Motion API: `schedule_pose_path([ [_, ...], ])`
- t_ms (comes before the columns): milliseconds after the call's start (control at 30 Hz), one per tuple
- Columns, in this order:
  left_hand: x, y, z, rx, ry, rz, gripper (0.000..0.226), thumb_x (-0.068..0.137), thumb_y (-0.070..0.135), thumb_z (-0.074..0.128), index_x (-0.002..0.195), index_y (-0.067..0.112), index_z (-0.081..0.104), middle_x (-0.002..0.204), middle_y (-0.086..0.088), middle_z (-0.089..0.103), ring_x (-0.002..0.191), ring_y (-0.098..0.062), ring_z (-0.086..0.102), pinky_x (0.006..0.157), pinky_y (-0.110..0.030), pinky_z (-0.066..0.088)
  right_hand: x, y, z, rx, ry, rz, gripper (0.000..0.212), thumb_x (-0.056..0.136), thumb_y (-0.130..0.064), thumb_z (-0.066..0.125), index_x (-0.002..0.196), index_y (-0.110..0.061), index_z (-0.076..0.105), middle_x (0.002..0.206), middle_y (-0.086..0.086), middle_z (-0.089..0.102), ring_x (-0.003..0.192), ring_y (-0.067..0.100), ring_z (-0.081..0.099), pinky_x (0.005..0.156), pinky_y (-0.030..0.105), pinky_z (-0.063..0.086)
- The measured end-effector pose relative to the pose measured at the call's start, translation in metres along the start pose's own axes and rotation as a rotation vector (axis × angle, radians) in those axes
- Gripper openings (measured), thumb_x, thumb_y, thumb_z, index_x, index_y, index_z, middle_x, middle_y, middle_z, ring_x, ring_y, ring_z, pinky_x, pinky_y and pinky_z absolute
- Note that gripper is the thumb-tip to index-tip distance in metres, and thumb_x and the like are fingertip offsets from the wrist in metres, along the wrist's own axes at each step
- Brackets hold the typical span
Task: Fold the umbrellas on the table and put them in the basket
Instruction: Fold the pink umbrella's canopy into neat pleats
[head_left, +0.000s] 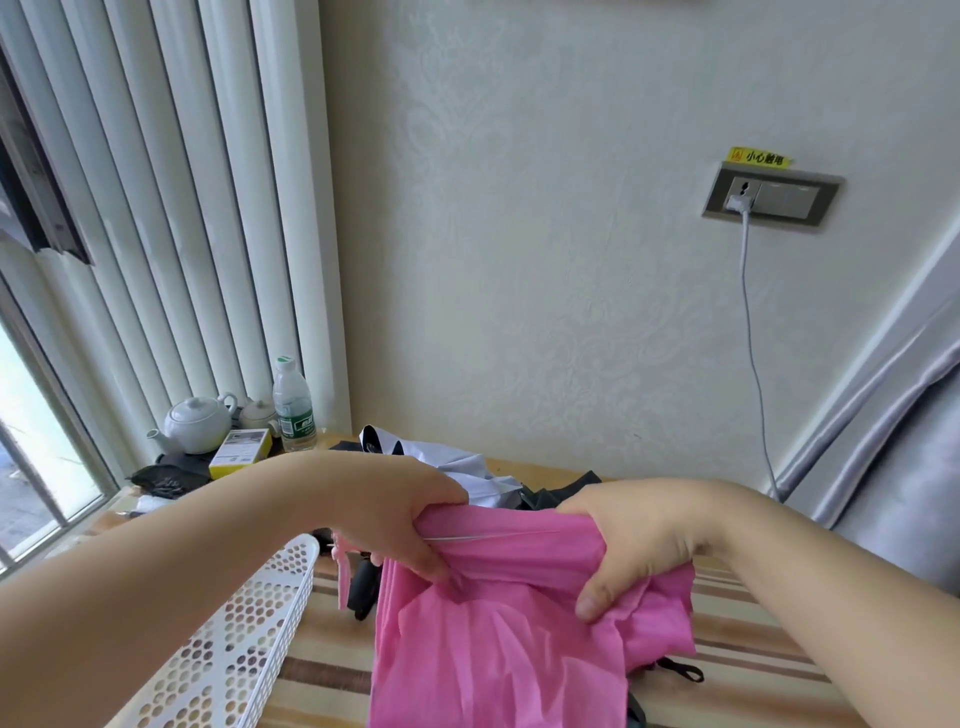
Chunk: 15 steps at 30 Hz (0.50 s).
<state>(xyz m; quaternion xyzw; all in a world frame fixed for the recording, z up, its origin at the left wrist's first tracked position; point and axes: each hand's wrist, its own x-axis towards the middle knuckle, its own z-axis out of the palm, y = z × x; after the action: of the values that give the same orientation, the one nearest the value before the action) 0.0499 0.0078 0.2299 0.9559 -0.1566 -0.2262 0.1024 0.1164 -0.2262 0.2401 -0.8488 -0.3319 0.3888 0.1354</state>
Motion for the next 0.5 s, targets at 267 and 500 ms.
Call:
schedule_pose_path([
  [267, -0.007, -0.018, 0.002, -0.459, -0.115, -0.022, 0.031, 0.09, 0.035, 0.062, 0.097, 0.005, 0.055, 0.053, 0.006, 0.059, 0.047, -0.008, 0.054, 0.051, -0.019, 0.042, -0.004, -0.012, 0.002, -0.458, 0.306, -0.027, 0.047, 0.066, -0.041, 0.083, 0.105, -0.036, 0.057, 0.103, -0.013, 0.067, 0.093, 0.009, 0.06, 0.071, 0.025, 0.043],
  [500, -0.005, -0.02, 0.009, -0.15, 0.075, -0.019, 0.026, 0.085, 0.046, 0.062, 0.082, 0.022, 0.052, 0.079, -0.006, 0.065, 0.062, -0.01, 0.053, 0.055, -0.019, 0.039, -0.007, -0.011, -0.003, -0.268, 0.138, 0.1, 0.042, 0.066, -0.051, 0.082, 0.097, -0.032, 0.06, 0.086, -0.016, 0.066, 0.076, 0.004, 0.062, 0.064, 0.022, 0.05],
])
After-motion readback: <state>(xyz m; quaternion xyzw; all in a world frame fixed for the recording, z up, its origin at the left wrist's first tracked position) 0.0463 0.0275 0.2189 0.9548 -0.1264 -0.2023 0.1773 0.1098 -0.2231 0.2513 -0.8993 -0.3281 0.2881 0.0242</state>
